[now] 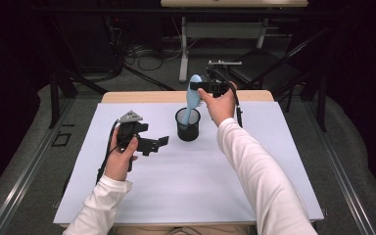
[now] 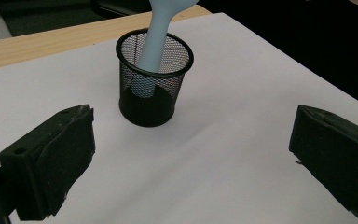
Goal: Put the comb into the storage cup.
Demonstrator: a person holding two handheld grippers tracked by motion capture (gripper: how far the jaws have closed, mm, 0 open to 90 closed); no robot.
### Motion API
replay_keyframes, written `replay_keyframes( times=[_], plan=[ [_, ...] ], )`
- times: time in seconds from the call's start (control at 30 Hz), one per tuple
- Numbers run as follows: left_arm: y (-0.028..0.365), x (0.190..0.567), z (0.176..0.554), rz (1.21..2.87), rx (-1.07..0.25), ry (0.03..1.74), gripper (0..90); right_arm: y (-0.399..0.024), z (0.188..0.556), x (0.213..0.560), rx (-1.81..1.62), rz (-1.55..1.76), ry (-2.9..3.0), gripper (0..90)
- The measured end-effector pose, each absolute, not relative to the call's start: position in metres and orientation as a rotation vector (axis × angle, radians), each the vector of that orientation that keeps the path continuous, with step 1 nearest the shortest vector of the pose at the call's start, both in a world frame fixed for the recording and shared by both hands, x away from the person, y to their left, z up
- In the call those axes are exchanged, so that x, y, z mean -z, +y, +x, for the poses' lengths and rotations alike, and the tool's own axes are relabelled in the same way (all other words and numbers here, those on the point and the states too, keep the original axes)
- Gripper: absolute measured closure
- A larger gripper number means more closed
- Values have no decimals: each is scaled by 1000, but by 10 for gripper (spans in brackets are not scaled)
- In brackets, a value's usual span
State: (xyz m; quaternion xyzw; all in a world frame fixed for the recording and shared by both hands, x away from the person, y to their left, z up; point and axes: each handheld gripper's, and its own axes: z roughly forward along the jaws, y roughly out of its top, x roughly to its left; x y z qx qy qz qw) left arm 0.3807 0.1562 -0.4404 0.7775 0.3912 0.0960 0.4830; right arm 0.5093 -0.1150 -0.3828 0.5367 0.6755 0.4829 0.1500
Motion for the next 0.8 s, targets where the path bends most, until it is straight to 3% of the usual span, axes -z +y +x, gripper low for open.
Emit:
replay_keyframes(
  times=[0.8],
  plan=[
    [157, 441, 381, 1896, -233, 955, 4, -111, 514, 399, -1306, 1511, 1933, 511]
  ],
)
